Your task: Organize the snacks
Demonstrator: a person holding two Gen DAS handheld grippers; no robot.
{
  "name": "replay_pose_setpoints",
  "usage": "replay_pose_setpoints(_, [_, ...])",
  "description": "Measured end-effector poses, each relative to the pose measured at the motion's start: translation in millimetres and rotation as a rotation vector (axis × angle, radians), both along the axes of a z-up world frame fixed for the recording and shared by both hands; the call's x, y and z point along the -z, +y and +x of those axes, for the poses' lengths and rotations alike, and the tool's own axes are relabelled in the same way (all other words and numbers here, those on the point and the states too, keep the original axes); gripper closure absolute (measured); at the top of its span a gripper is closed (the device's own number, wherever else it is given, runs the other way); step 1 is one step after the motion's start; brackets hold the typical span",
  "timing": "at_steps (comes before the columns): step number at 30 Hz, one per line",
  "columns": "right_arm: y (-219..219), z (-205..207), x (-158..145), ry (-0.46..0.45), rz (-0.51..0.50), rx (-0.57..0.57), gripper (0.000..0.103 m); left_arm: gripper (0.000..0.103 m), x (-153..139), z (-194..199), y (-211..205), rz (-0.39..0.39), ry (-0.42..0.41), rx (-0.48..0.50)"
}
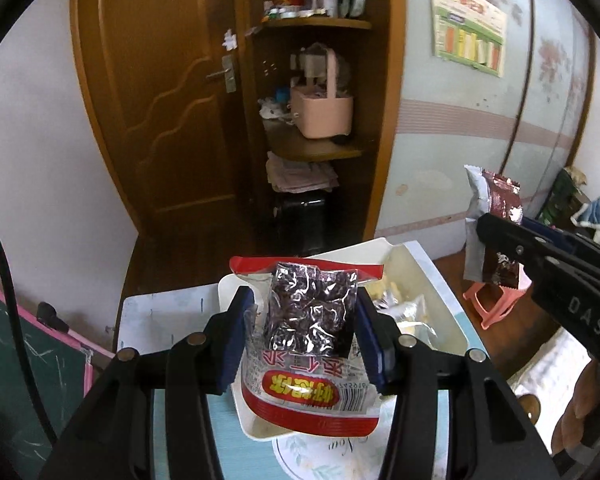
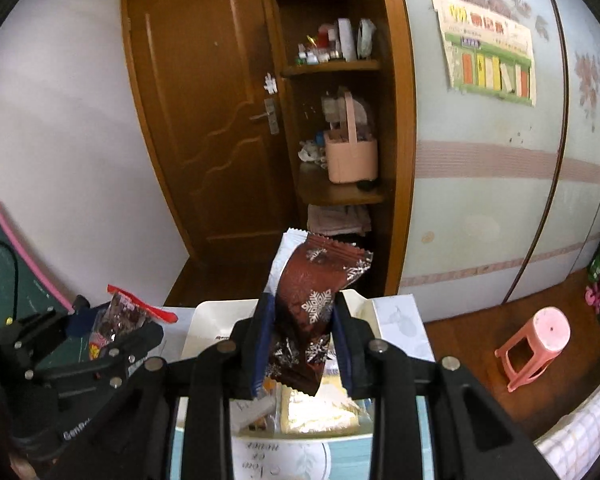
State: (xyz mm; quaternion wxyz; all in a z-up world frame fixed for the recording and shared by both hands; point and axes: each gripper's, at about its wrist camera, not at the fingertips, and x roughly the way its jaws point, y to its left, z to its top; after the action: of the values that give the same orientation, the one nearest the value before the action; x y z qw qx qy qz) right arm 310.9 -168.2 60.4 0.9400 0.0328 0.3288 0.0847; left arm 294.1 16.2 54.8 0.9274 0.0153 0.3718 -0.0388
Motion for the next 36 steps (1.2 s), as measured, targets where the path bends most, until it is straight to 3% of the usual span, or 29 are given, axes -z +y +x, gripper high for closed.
replay_pose_setpoints(4, [10.4, 31.0, 16.2, 0.051, -0.037, 0.027, 0.074, 0.046, 20.5, 21.9, 6.9, -0.015, 0.034, -0.032])
replay_pose_setpoints(6, [15.4, 41.3, 22.6, 0.07, -0.047, 0.027, 0.074, 0.034, 30.5, 30.8, 10.1, -0.008, 0.05, -0.05])
replay_pose_setpoints(8, [20.1, 51.8, 30.3, 0.092, -0.049, 0.009, 0.073, 0.005, 36.9, 35.0, 12.0, 0.002, 0.049, -0.073])
replay_pose_setpoints(9, [22.7, 56.6, 34.9, 0.106, -0.053, 0.002, 0.072, 0.001, 39.6, 37.1, 13.9, 0.003, 0.047, -0.083])
replay_pose_setpoints(11, [24.3, 61.0, 41.1, 0.135, -0.051, 0.001, 0.064, 0.001, 45.5, 43.1, 17.2, -0.012, 0.064, -0.085])
replay_pose_setpoints(13, [23.9, 60.3, 46.7, 0.15, -0.028, -0.001, 0.045, 0.001, 52.3, 47.4, 17.9, -0.021, 0.111, -0.074])
replay_pose_setpoints(15, [22.4, 56.6, 49.4, 0.14, -0.016, 0.001, 0.041, 0.001, 59.6, 50.2, 17.7, -0.023, 0.151, -0.054])
replay_pose_setpoints(24, [21.5, 51.4, 47.9, 0.156, -0.009, -0.003, 0.04, 0.001, 61.0, 36.8, 11.6, 0.007, 0.145, -0.039])
replay_pose_setpoints(36, [18.5, 3.6, 23.8, 0.13, 0.005, -0.012, 0.04, 0.001, 27.9, -15.0, 13.9, -0.005, 0.103, -0.04])
